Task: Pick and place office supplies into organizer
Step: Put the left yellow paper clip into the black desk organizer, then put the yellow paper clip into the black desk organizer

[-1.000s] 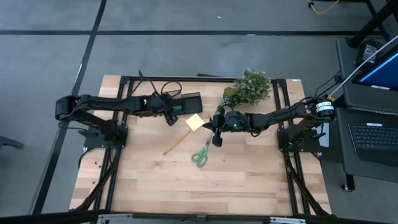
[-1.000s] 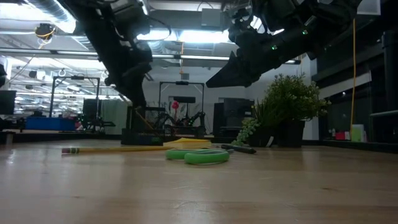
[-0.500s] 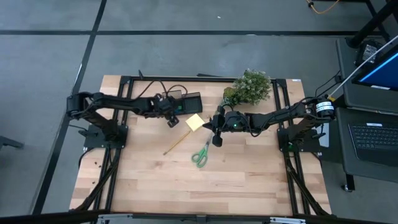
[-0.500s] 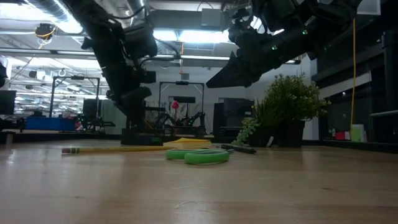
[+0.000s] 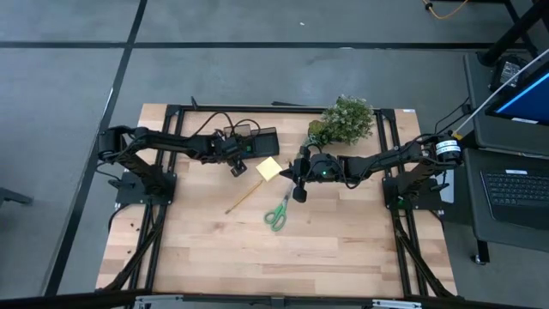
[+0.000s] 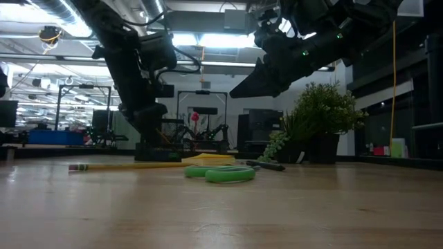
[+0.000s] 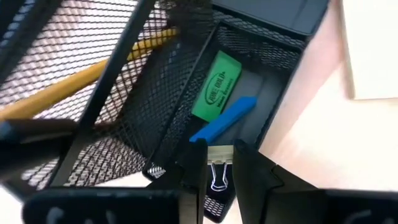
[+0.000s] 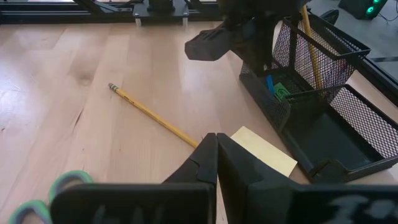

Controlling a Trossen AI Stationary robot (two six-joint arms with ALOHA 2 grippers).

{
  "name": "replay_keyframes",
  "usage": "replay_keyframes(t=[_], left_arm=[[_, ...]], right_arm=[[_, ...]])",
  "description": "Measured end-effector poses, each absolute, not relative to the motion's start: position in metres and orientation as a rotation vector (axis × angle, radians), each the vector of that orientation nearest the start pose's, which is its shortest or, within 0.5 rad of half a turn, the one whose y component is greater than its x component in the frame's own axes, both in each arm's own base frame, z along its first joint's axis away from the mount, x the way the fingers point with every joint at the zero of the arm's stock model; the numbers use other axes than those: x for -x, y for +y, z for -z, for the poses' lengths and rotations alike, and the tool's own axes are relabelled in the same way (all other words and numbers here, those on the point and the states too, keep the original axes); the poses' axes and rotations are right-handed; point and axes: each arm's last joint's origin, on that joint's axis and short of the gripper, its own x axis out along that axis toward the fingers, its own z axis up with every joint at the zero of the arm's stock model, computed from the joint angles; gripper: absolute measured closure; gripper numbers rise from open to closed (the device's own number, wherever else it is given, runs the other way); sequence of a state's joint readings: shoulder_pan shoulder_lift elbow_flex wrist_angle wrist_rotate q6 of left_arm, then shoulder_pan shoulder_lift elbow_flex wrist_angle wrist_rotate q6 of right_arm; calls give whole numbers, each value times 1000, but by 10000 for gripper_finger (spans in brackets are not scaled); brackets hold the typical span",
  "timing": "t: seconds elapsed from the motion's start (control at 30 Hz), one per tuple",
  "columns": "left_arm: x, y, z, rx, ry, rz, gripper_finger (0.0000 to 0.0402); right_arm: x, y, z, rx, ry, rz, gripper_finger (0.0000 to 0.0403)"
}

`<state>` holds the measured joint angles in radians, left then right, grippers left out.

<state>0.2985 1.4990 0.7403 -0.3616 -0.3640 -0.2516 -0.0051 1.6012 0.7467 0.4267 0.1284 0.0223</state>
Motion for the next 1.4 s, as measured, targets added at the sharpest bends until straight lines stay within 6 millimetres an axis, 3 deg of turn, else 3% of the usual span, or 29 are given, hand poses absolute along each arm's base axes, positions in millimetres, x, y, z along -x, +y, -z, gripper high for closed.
replay_keyframes(t=[0.33, 0.67, 1.07, 1.2, 1.4], left_arm=[[-247, 87, -157, 202, 1049, -737, 296], [-246, 86, -160, 208, 1038, -722, 323], [-234, 75, -200, 263, 889, -596, 394], [-229, 62, -214, 229, 860, -492, 399], [-222, 39, -238, 210, 746, -313, 400]], right_arm=[[-322, -5, -182, 4, 426, 137, 391], [-322, -5, -182, 4, 426, 137, 391], [-322, -3, -182, 1, 426, 112, 391], [-323, 1, -183, -15, 424, 23, 391], [-330, 0, -193, -33, 421, 29, 391]])
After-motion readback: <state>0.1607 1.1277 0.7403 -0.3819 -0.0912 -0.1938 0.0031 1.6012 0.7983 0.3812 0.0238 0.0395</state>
